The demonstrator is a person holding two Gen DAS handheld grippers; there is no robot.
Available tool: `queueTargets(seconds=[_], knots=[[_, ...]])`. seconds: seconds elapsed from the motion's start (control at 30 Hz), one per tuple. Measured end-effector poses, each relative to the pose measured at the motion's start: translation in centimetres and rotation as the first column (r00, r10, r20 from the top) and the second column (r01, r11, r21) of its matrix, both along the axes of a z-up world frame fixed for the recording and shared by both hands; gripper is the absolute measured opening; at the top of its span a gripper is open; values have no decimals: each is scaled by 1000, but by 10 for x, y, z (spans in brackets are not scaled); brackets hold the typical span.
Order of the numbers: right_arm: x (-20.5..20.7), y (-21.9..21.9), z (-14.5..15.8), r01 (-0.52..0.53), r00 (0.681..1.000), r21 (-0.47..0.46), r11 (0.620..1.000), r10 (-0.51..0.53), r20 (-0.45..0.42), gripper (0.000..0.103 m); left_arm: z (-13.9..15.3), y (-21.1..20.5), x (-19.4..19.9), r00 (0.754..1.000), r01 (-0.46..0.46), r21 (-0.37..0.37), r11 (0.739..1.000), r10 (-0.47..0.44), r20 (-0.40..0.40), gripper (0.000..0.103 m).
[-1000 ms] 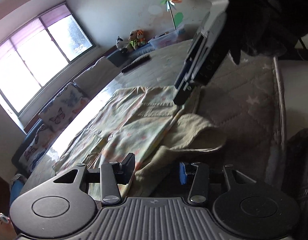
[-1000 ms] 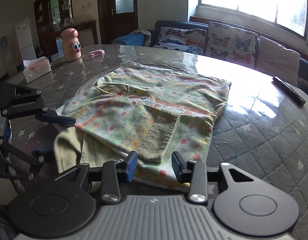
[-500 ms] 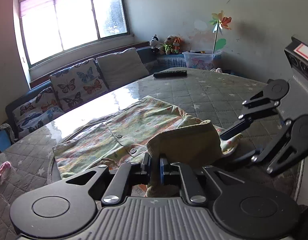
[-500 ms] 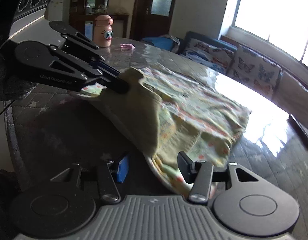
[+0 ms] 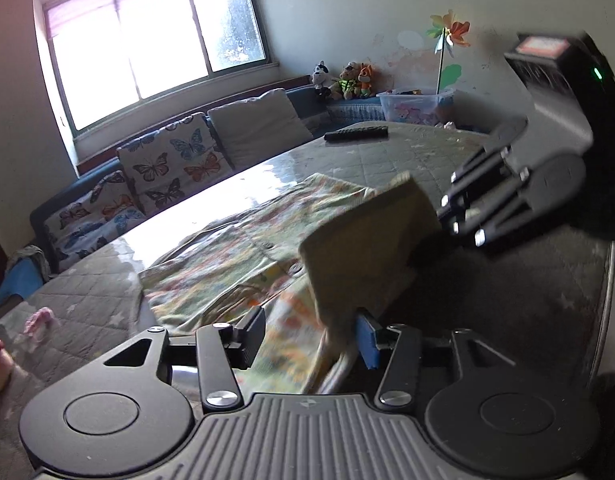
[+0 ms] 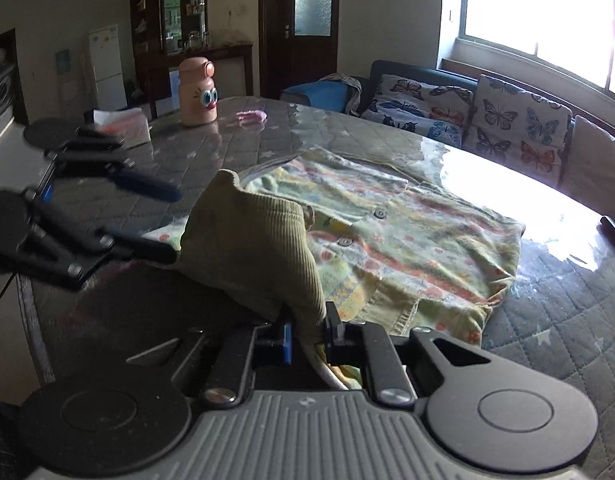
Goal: Fold clothes
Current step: 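Lift the hem with both grippers and fold it toward the collar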
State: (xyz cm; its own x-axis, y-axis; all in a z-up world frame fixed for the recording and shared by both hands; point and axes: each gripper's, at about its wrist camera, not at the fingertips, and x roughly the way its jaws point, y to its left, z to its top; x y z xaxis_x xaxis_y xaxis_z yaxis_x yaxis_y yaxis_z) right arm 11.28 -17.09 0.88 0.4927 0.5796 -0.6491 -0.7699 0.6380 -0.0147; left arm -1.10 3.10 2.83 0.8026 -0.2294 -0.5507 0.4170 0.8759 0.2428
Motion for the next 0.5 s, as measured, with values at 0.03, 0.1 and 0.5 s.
queueTargets(seconds=[0.03, 0.1, 0.5], knots=[[2, 0, 2, 5, 1000, 7, 1000, -5, -1, 13, -3, 1, -3, 1000, -2, 15, 1000, 2, -1, 52], [4, 0, 5, 12, 1000, 16, 1000, -12, 0, 13, -11, 3, -7, 1000, -5, 57, 998, 6, -2, 52], [0, -2, 8, 42, 999, 54, 998, -43, 22, 9, -38, 7, -7, 999, -5, 223, 975, -3, 35, 8]])
